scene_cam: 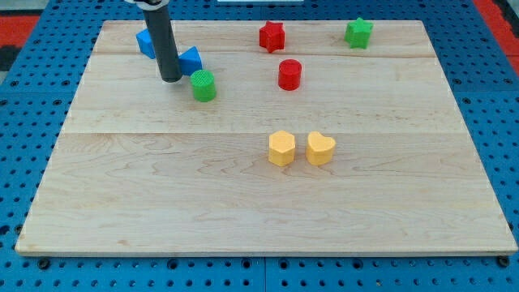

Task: Place the blue triangle below the red circle

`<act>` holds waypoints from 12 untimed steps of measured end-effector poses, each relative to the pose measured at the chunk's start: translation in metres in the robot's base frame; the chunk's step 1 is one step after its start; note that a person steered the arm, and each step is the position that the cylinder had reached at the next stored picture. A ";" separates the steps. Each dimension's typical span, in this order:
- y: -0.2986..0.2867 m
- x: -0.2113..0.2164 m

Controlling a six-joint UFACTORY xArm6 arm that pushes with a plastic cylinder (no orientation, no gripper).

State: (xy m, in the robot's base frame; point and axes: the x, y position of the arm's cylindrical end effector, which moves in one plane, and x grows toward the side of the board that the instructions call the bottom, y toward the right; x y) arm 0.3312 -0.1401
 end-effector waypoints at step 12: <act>0.151 -0.030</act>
State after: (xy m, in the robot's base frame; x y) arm 0.3014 0.0112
